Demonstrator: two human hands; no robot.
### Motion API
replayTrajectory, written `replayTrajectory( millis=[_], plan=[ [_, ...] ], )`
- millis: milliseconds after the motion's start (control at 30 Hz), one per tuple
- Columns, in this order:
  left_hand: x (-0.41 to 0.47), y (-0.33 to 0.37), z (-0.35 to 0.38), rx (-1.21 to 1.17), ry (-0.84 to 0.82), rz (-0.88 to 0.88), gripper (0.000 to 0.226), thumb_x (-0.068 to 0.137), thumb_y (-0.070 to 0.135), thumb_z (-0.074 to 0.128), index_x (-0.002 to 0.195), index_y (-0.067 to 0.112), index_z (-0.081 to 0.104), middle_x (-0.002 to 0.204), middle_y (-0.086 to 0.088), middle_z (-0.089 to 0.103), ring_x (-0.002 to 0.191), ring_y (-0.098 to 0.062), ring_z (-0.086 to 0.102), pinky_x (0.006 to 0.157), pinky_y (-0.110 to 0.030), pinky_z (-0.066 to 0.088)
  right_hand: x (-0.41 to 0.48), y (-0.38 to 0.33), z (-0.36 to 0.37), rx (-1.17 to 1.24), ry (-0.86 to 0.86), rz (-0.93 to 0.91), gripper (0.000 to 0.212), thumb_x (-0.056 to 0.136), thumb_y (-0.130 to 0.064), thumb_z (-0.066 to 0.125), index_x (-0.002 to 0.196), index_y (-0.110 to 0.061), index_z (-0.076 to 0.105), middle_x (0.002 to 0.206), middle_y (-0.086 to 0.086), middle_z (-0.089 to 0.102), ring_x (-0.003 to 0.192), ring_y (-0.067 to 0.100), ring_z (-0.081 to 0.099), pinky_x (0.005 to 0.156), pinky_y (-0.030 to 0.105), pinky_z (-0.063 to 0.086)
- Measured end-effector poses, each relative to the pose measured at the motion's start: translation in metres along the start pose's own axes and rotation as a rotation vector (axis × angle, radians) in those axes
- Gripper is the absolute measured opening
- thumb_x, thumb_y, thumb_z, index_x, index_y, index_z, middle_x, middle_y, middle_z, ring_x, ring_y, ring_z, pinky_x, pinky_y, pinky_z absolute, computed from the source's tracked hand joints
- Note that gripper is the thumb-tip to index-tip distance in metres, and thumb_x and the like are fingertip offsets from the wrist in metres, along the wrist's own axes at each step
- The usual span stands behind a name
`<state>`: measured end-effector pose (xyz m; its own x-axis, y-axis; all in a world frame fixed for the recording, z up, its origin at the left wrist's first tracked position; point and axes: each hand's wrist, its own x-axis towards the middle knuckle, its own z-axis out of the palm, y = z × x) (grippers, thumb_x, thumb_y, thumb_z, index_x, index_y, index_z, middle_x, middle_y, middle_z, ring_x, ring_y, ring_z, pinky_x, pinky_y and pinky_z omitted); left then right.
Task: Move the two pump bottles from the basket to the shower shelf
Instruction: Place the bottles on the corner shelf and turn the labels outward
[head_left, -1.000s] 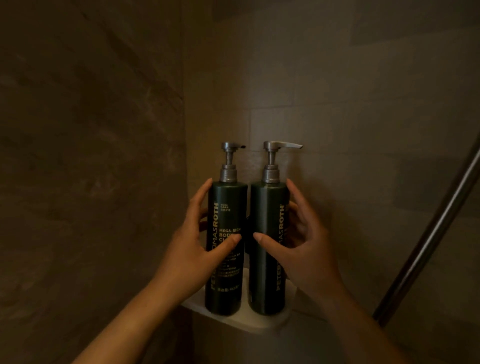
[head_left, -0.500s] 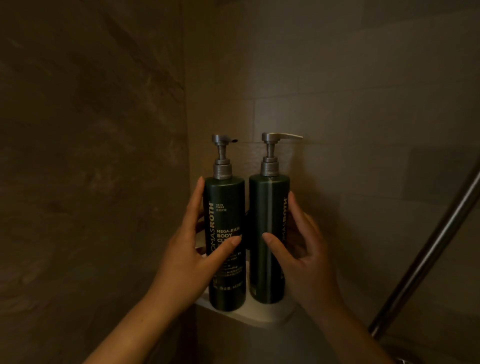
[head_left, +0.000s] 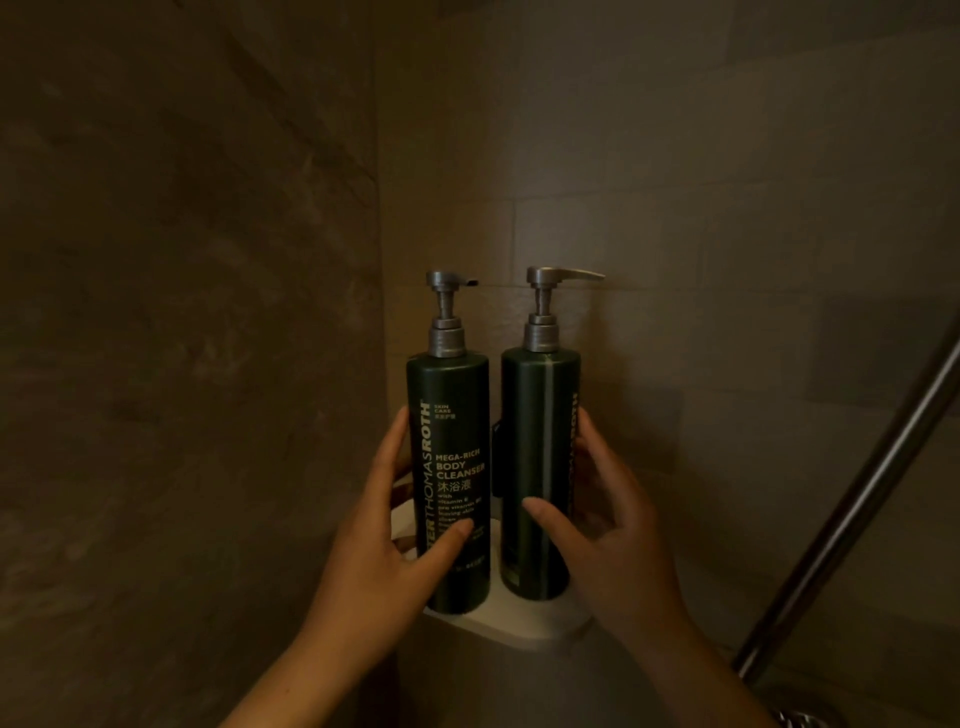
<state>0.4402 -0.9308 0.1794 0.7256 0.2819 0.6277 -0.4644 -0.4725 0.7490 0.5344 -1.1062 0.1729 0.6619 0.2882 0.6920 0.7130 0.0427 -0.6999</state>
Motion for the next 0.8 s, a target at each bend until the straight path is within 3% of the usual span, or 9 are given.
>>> replayTrajectory(
  millis=[133,233,333,433,500,633,700,800],
  plan=[
    [0.005,-0.003,-0.002,0.083,0.044,0.031,0.096,0.068,0.03,0.074,0.125,0.073,0.011,0.105,0.062,0.033,0.103,0.03,0.037,0.063,-0.009,0.046,0.0,-0.002,0.001,-0.011,-0.019,0.04,0.077,0.078,-0.031,0.068,0.133,-0.063,0.025,0.137,-0.025,0.044,0.119,-0.009,0.046,0.097,0.03,0.047],
    [0.006,-0.009,-0.008,0.086,0.039,0.017,0.095,0.068,0.035,0.072,0.128,0.071,0.008,0.111,0.054,0.036,0.104,0.03,0.037,0.06,-0.006,0.045,-0.003,-0.006,0.007,-0.08,0.03,0.044,0.081,0.069,-0.046,0.068,0.136,-0.058,0.024,0.137,-0.019,0.045,0.121,0.0,0.047,0.096,0.04,0.048],
    [0.004,-0.016,-0.015,0.036,0.009,-0.045,0.086,0.068,0.044,0.068,0.129,0.07,0.011,0.112,0.046,0.04,0.1,0.032,0.037,0.059,0.001,0.041,-0.002,-0.009,0.011,-0.144,0.074,0.022,0.087,0.061,-0.053,0.07,0.136,-0.054,0.026,0.125,-0.03,0.042,0.115,-0.007,0.046,0.094,0.038,0.048],
    [0.002,-0.022,-0.015,-0.012,-0.035,-0.081,0.071,0.068,0.045,0.066,0.117,0.074,0.023,0.104,0.054,0.046,0.1,0.029,0.041,0.063,0.001,0.041,0.0,-0.009,0.011,-0.16,0.098,0.015,0.085,0.065,-0.041,0.073,0.137,-0.049,0.03,0.121,-0.032,0.042,0.11,-0.017,0.043,0.093,0.034,0.049],
    [0.001,-0.025,-0.014,-0.013,-0.032,-0.084,0.067,0.067,0.047,0.066,0.113,0.075,0.026,0.104,0.054,0.047,0.102,0.026,0.042,0.066,0.001,0.041,-0.002,-0.006,0.011,-0.141,0.082,0.027,0.084,0.07,-0.033,0.074,0.139,-0.049,0.028,0.126,-0.027,0.045,0.112,-0.015,0.045,0.092,0.03,0.049],
    [0.005,-0.028,-0.02,-0.007,-0.05,-0.088,0.064,0.067,0.049,0.064,0.111,0.076,0.026,0.105,0.056,0.044,0.104,0.028,0.04,0.066,0.002,0.04,-0.009,0.0,0.013,-0.065,-0.003,0.092,0.089,0.076,-0.025,0.071,0.131,-0.065,0.015,0.118,-0.039,0.041,0.103,-0.026,0.044,0.074,0.005,0.045],
    [0.007,-0.029,-0.024,-0.041,-0.053,-0.093,0.065,0.068,0.042,0.065,0.115,0.07,0.029,0.104,0.054,0.045,0.101,0.029,0.041,0.064,0.002,0.04,-0.01,0.001,0.014,-0.057,-0.007,0.122,0.086,0.077,-0.022,0.071,0.128,-0.066,0.017,0.115,-0.04,0.04,0.1,-0.029,0.043,0.076,0.008,0.045],
    [0.007,-0.035,-0.027,-0.069,0.017,-0.051,0.068,0.074,0.022,0.068,0.122,0.057,0.034,0.116,0.033,0.051,0.105,0.021,0.046,0.069,0.0,0.041,-0.01,0.001,0.016,-0.111,0.049,0.115,0.083,0.071,-0.026,0.076,0.134,-0.052,0.028,0.122,-0.027,0.046,0.107,-0.012,0.049,0.086,0.021,0.045]
  ],
)
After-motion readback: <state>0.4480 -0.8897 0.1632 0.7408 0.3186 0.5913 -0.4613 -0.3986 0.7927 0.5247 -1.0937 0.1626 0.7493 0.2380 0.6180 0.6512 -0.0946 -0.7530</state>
